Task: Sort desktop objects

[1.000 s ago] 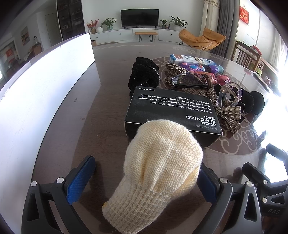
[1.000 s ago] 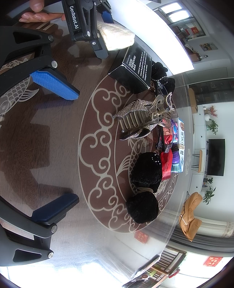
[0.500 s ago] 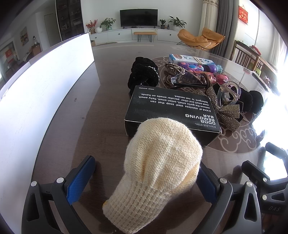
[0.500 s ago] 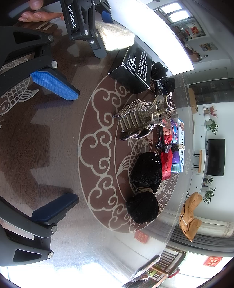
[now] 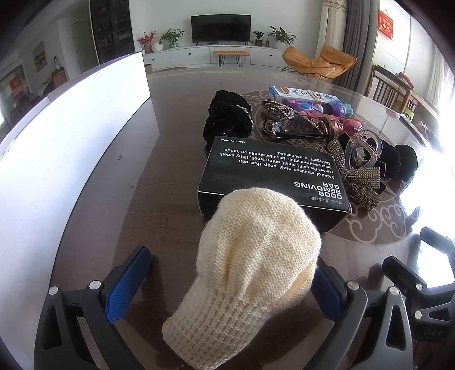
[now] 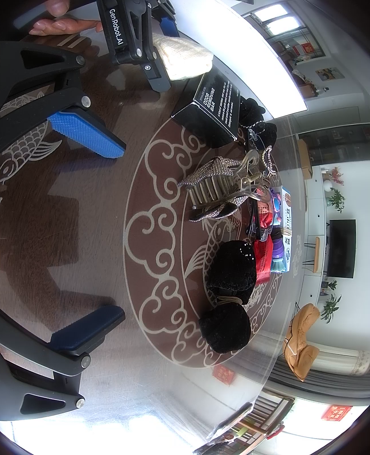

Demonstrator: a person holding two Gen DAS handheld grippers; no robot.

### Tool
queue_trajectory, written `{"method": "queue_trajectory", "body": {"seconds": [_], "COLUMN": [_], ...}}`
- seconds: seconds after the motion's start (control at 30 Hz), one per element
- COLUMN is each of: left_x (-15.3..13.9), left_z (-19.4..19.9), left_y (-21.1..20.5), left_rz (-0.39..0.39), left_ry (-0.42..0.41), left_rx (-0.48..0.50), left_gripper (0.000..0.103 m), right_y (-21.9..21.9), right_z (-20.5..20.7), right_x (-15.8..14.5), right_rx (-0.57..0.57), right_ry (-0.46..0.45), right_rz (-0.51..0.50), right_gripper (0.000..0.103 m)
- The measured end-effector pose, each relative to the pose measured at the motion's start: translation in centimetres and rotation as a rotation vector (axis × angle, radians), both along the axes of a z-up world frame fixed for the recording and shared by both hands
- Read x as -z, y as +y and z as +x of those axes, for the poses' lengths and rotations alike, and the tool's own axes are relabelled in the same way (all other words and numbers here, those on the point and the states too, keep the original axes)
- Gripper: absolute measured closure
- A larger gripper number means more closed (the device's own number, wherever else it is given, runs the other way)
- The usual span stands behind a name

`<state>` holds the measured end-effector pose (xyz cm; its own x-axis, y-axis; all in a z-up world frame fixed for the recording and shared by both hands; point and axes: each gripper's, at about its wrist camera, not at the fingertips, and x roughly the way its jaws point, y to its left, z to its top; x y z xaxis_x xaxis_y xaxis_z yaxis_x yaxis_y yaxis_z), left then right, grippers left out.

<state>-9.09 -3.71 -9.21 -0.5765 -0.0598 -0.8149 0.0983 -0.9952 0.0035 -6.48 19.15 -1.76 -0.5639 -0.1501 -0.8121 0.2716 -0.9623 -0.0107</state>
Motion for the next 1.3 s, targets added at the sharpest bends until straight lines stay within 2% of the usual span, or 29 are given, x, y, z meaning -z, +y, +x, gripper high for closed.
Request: {"method": "queue_trajectory", "body": {"seconds": [0.63,1.3], "left_x": [0.14,0.08], "left_z": [0.51,0.41], "left_y": [0.21,0.35], "left_rz": [-0.005,-0.008], "left_ry": [0.007,0.005], "left_rx": [-0.025,-0.009], "left_gripper": [0.000,0.000], "right_y": [-0.01,-0.02], "right_z": [0.00,0.00], "right_x": [0.01,0.01], "right_rx": [0.000,0.001], "right_ry": [0.000,0.000], "right_rz": [0.000,0.000], "right_gripper": [0.000,0.000]}}
